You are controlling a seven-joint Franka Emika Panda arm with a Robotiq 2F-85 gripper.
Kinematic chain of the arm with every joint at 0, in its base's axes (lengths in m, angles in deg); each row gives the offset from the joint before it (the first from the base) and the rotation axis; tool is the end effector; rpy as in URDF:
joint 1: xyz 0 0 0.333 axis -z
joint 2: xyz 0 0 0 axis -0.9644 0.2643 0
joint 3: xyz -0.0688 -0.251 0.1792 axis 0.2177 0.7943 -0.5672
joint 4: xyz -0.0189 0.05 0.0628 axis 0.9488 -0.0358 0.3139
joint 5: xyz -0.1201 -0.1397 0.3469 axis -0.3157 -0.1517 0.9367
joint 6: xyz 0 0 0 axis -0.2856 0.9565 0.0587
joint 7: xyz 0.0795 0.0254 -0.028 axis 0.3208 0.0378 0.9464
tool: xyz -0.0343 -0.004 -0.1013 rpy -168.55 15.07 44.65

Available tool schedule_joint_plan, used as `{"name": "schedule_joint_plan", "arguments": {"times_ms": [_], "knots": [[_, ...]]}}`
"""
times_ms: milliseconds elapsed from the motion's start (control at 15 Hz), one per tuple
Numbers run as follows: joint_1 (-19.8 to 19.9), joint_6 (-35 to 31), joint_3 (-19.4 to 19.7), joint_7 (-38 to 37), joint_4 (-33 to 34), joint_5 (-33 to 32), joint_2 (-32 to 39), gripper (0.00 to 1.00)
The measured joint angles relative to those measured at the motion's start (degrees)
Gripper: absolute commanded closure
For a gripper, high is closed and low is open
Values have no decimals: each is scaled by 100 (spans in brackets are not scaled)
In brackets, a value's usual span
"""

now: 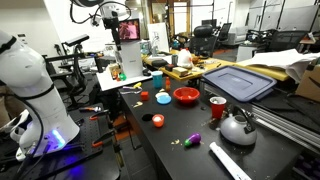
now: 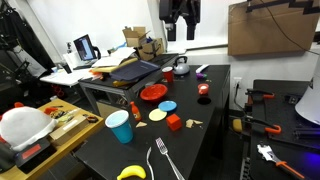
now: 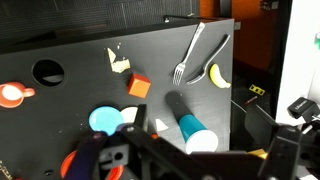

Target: Put the cup on top of the block

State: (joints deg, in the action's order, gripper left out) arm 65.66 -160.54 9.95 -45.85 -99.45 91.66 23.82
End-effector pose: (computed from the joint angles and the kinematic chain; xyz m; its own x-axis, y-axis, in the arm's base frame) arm 0.3657 0.1641 0.4849 0.9851 -0.1491 0.0855 -0.1268 -0.9663 -0.2240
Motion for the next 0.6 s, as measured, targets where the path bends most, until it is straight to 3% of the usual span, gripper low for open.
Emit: {"name": "schedule_joint_plan", "arguments": {"times_ms": [333,600], "knots": [[-1,-1,-9,2,129,0,214,0],[-2,-84,-29,3,526,0,802,0]]}}
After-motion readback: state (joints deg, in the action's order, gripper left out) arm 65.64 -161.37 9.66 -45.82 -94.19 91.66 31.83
